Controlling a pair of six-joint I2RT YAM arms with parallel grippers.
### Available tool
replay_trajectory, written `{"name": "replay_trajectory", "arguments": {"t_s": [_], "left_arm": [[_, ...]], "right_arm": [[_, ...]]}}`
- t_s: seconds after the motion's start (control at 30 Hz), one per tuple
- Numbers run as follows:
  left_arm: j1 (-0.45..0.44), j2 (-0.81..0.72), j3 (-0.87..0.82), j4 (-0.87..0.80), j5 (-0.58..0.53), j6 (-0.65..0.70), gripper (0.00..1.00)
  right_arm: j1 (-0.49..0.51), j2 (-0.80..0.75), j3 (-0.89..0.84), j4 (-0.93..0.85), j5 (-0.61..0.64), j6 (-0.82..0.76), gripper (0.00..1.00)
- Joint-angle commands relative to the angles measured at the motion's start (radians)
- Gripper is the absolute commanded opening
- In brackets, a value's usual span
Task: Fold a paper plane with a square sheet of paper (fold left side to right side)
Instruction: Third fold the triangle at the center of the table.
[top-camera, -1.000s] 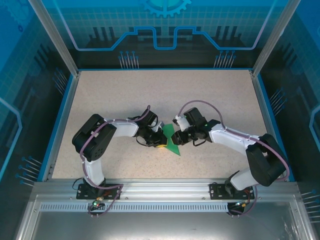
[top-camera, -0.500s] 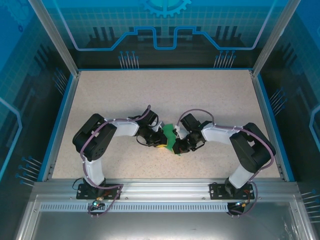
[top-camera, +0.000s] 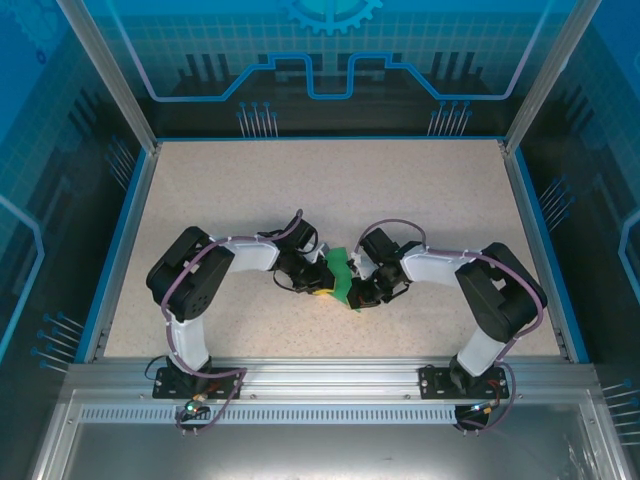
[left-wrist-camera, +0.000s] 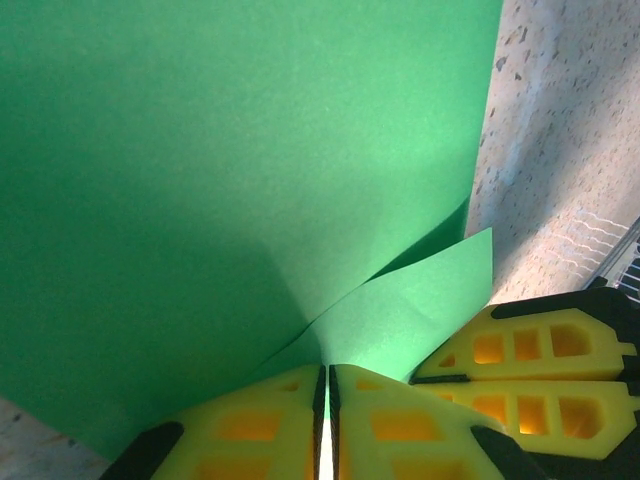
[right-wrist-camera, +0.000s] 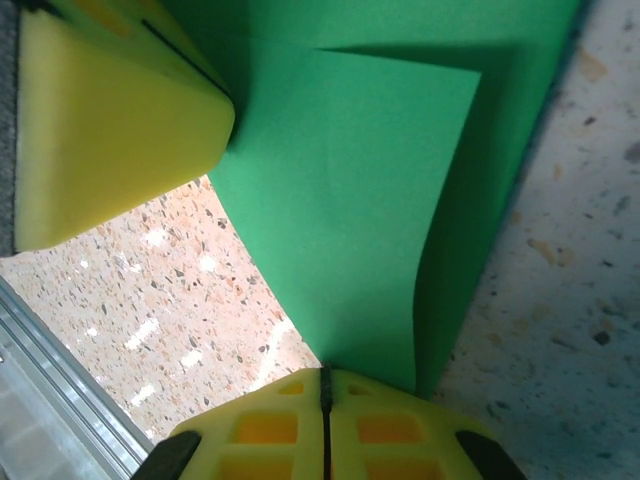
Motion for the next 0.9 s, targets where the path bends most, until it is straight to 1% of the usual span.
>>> {"name": "replay_trajectory", "arguments": {"t_s": [0.0, 0.33, 0.47, 0.57, 0.7, 0.87], "left_arm": [[0.004, 0.057, -0.005, -0.082, -0.121, 0.027, 0.14], [0.006, 0.072, 0.010, -0.092, -0.129, 0.034, 0.14], [0.004, 0.066, 0.017, -0.091, -0.124, 0.032, 0.14], [0.003, 0.063, 0.024, -0.090, -0.119, 0.031, 0.14], [0.004, 0.060, 0.034, -0.093, -0.113, 0.029, 0.14], [0.004, 0.051, 0.039, -0.097, -0.110, 0.027, 0.14]], "right_arm": [[-0.003, -0.004, -0.045, -0.066, 0.029, 0.028, 0.07], [-0.018, -0.117, -0.138, -0.118, 0.032, 0.055, 0.06], [-0.019, -0.201, -0.118, -0.137, 0.027, 0.055, 0.04], [-0.018, -0.233, -0.086, -0.098, 0.009, 0.068, 0.02], [-0.012, -0.174, -0.031, -0.046, -0.016, 0.078, 0.00], [-0.007, -0.073, 0.015, -0.025, 0.043, 0.079, 0.00]]}}
